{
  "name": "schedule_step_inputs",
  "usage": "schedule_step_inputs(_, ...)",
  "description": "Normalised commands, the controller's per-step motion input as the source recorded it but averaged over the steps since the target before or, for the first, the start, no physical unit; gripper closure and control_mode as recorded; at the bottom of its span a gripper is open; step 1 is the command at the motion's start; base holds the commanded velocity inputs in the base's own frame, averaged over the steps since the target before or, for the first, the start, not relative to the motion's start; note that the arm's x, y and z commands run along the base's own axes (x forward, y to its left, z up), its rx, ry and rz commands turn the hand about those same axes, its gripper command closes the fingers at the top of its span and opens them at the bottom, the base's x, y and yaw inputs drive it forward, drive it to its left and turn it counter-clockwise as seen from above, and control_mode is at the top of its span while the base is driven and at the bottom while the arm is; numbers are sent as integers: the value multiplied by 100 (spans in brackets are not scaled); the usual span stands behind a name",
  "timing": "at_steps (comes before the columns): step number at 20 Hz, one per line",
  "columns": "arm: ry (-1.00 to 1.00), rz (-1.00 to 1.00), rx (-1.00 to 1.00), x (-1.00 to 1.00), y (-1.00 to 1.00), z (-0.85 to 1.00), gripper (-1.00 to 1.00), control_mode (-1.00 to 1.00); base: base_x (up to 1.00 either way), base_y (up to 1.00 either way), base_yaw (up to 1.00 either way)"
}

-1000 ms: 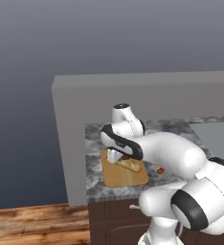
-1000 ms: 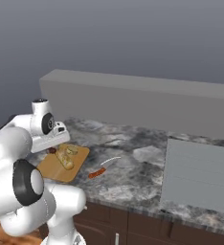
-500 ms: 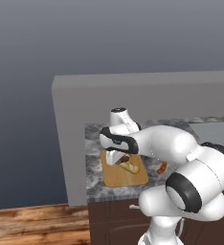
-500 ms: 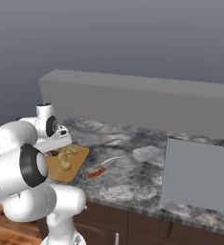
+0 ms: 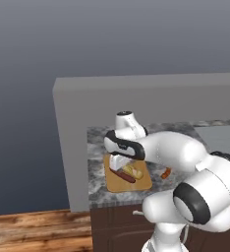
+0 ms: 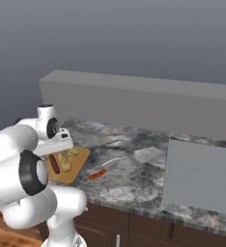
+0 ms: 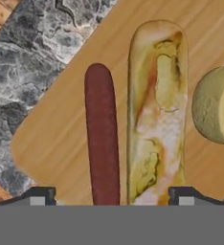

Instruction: Retrieve the sausage and cheese from the fridge and place them on the cutting board on the counter.

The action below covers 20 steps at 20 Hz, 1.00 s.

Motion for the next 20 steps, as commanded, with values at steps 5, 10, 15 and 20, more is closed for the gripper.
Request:
schedule_step_inputs(5,-6,-9,0,-46,-1,51,-100,-100,0,0,0)
schedule_step_inputs(10,-10,-6,0,-31,4,88,-100,-100,0,0,0)
schedule_step_inputs(15,-7,-22,-3,-12,-62,100,-100,-100,0,0,0)
schedule_step_inputs(20,-15,-34,0,-16,-93,99,-100,-100,0,0,0)
